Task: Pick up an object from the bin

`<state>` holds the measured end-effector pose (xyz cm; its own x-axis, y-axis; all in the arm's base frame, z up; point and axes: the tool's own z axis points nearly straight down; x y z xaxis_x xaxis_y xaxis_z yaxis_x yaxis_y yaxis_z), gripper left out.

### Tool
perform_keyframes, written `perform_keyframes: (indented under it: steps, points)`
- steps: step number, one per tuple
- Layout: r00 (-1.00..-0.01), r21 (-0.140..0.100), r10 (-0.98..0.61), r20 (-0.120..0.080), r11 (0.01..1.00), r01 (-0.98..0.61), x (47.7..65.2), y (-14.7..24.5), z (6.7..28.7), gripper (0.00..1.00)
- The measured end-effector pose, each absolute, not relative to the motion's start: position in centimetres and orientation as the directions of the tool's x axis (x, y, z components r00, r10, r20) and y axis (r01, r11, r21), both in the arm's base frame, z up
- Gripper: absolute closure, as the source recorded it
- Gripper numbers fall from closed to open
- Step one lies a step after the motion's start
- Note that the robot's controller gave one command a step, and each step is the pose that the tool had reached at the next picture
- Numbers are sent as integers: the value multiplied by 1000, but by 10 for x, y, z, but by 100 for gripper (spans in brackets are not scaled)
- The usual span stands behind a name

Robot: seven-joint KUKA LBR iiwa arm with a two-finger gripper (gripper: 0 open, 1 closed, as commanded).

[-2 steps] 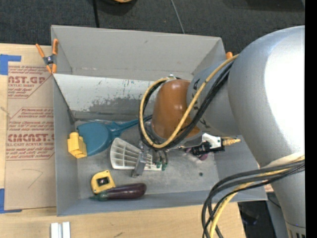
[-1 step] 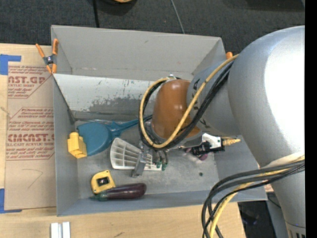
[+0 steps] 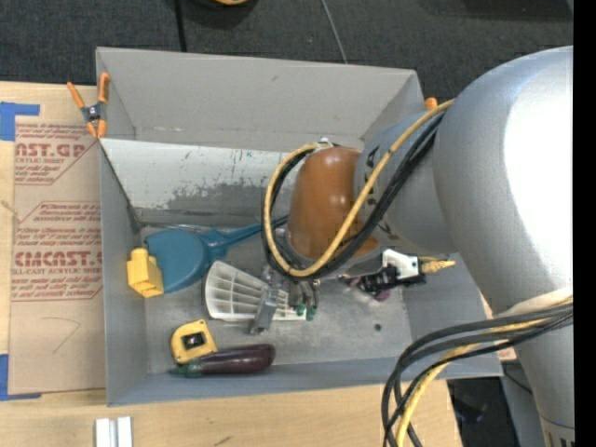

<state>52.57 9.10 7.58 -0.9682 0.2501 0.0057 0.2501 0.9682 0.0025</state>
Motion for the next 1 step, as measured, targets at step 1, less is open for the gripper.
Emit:
perform_keyframes:
  steps: [1]
  points:
    - [-968, 1, 250, 11, 968, 250, 524, 91, 98, 100]
